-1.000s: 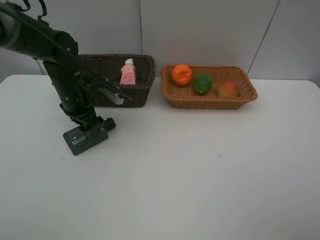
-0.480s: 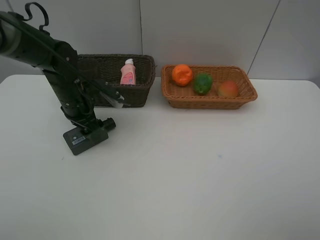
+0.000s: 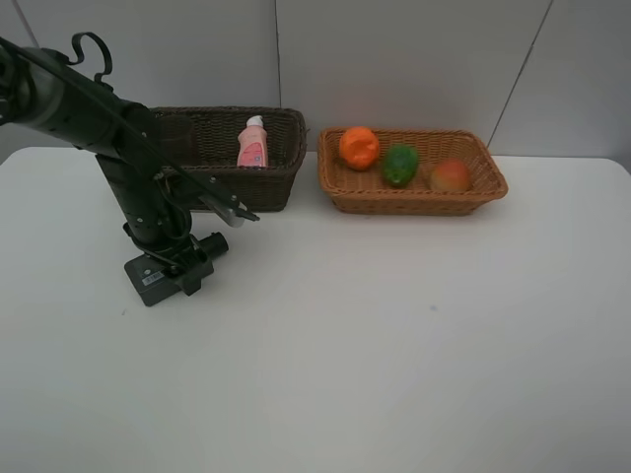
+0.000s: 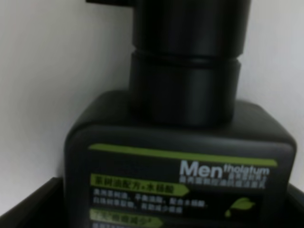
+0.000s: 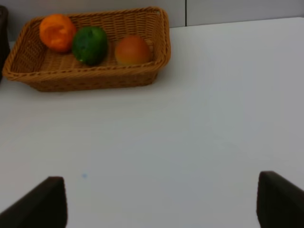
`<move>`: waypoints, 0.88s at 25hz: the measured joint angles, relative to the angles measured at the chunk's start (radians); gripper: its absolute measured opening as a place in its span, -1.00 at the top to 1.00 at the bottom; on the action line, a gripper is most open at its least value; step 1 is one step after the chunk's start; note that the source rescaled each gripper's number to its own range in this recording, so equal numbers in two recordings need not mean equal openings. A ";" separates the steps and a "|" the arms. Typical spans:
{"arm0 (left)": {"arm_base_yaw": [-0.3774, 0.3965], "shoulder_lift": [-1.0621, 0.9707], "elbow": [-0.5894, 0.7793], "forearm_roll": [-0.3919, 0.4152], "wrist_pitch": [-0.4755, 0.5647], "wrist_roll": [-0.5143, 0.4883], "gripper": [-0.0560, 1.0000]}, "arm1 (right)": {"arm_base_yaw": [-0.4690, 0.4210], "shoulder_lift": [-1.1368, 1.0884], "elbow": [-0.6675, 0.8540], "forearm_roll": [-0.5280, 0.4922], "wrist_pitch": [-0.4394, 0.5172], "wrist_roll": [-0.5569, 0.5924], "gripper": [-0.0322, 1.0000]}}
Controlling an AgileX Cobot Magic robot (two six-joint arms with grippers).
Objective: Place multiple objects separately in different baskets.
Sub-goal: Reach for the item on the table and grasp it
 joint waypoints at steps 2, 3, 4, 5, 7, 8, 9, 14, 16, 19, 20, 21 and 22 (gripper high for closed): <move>0.000 0.000 0.000 0.000 -0.001 -0.001 -1.00 | 0.000 0.000 0.000 0.000 0.000 0.000 -0.43; 0.000 0.000 0.000 0.000 -0.001 -0.001 -1.00 | 0.000 0.000 0.000 0.000 0.000 0.000 -0.43; 0.000 0.000 0.000 0.000 -0.001 -0.001 -1.00 | 0.000 0.000 0.000 0.000 0.000 0.000 -0.43; 0.000 0.000 0.004 0.000 -0.002 -0.001 -1.00 | 0.000 0.000 0.000 0.000 0.000 0.000 -0.43; 0.000 -0.002 0.013 -0.001 -0.014 -0.001 -1.00 | 0.000 0.000 0.000 0.000 0.000 0.000 -0.43; 0.000 -0.005 0.020 -0.002 -0.021 -0.001 -1.00 | 0.000 0.000 0.000 0.000 0.000 0.000 -0.43; 0.000 -0.008 0.027 -0.003 -0.029 -0.001 -1.00 | 0.000 0.000 0.000 0.000 0.000 0.000 -0.43; 0.000 -0.018 0.048 -0.003 -0.057 -0.002 -1.00 | 0.000 0.000 0.000 0.000 0.000 0.000 -0.43; 0.000 -0.018 0.049 -0.004 -0.059 -0.011 -0.98 | 0.000 0.000 0.000 0.000 0.000 0.000 -0.43; 0.000 -0.018 0.052 -0.013 -0.058 -0.048 -0.81 | 0.000 0.000 0.000 0.000 0.000 0.000 -0.43; 0.000 -0.018 0.053 -0.020 -0.056 -0.054 -0.71 | 0.000 0.000 0.000 0.000 0.000 0.000 -0.43; 0.000 -0.018 0.054 -0.021 -0.056 -0.058 -0.66 | 0.000 0.000 0.000 0.000 0.000 0.000 -0.43; 0.000 -0.018 0.054 -0.020 -0.056 -0.058 -0.66 | 0.000 0.000 0.000 0.000 0.000 0.000 -0.43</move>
